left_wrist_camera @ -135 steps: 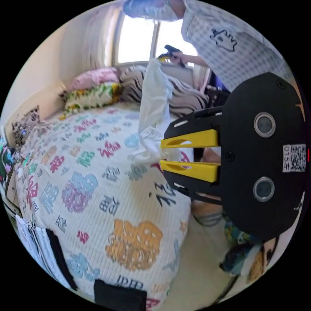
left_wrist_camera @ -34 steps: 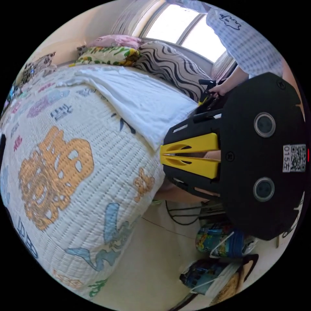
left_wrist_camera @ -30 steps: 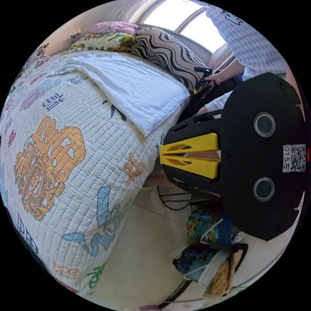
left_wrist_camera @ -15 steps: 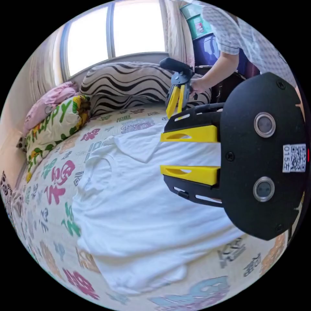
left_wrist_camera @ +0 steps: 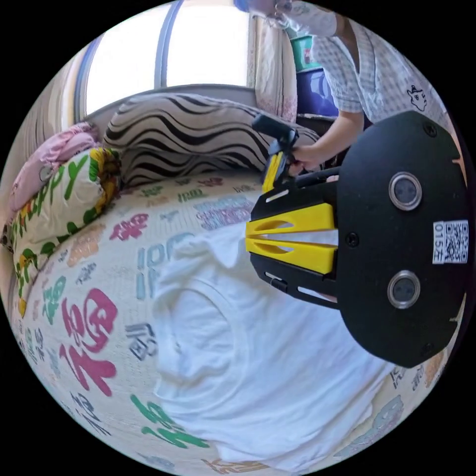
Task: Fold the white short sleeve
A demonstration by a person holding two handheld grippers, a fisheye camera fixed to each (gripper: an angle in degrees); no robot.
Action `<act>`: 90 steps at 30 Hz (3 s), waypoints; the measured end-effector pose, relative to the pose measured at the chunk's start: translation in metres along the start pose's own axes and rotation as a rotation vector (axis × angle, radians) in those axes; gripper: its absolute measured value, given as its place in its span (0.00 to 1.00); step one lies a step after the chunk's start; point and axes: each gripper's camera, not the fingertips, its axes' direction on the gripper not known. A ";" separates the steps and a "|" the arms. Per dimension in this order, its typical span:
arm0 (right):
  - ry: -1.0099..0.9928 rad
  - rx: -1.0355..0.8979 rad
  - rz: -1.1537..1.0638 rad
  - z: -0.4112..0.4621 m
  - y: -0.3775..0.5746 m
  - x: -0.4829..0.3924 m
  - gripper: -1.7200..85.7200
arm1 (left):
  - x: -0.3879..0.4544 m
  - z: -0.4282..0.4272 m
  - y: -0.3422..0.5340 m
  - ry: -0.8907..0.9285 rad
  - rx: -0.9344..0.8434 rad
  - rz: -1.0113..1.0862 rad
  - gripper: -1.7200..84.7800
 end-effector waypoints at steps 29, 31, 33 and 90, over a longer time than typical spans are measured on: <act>-0.066 0.178 0.507 0.032 -0.066 0.059 0.01 | 0.168 0.170 -0.173 -0.314 -0.289 0.532 0.07; -0.076 0.203 0.523 0.040 -0.074 0.050 0.01 | 0.161 0.141 -0.169 -0.090 -0.242 0.450 0.07; -0.083 0.215 0.514 0.047 -0.080 0.041 0.01 | 0.149 0.111 -0.154 0.042 -0.162 0.390 0.06; -0.031 -0.313 -0.113 0.624 -0.431 -0.374 0.02 | -0.042 -0.622 0.322 0.019 0.300 0.158 0.02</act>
